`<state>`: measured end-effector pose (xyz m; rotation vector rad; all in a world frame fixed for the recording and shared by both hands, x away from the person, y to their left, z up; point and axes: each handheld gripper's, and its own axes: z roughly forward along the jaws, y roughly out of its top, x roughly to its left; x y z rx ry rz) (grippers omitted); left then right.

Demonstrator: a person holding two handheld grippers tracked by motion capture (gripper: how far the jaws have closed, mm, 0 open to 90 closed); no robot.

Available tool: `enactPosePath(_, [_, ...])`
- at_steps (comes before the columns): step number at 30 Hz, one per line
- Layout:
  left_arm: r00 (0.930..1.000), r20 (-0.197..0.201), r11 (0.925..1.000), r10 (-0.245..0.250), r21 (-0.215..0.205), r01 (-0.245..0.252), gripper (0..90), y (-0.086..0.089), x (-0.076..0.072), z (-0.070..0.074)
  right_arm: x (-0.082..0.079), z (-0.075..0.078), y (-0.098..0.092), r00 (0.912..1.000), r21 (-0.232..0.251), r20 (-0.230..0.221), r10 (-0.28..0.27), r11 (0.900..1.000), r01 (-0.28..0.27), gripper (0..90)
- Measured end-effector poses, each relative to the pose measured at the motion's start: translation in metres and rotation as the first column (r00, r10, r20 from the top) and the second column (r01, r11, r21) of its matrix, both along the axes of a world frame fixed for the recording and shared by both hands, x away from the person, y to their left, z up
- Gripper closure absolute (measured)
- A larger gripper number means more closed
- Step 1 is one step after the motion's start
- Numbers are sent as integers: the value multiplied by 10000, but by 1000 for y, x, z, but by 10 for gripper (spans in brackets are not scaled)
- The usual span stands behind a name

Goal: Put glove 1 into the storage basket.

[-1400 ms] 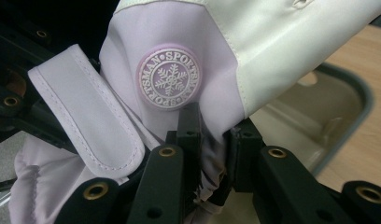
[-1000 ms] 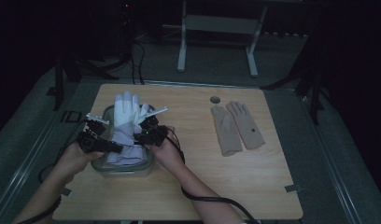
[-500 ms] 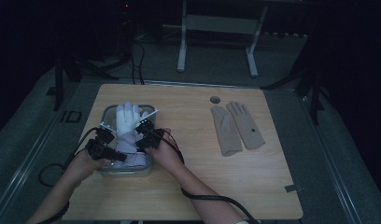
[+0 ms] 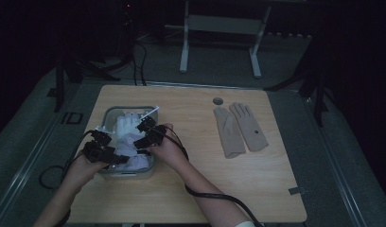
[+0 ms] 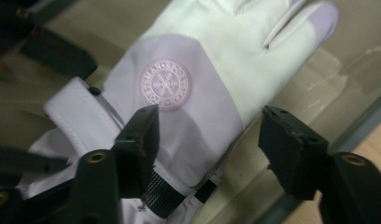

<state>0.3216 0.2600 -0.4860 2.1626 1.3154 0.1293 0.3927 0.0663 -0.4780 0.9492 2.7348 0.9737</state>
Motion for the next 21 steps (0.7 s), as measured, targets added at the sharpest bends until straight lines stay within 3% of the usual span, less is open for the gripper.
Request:
enactPosePath(5, [9975, 636, 9966, 309, -779, -259, 137, -5, -5, 8, -3, 14, -10, 9993, 327, 171, 338, 9989, -344, 237])
enactPosePath(7, [9962, 799, 9953, 337, -931, -262, 73, -9, -7, 12, -3, 18, -15, 9992, 448, 287, 282, 9986, -295, 221])
enactPosePath(10, [9939, 1085, 9970, 209, -769, -126, 34, -21, -10, 16, -4, 21, -23, 9983, 534, 531, 255, 9982, -283, 197])
enactPosePath(18, [9859, 1663, 9875, -186, -1515, 442, 25, -52, -14, 22, -5, 28, -50, 9978, 747, 663, 64, 9971, -114, 184])
enactPosePath(21, [9843, 1723, 9887, -381, -1361, 621, 31, -67, -15, 22, -6, 30, -64, 9980, 862, 629, -70, 9963, 15, 187])
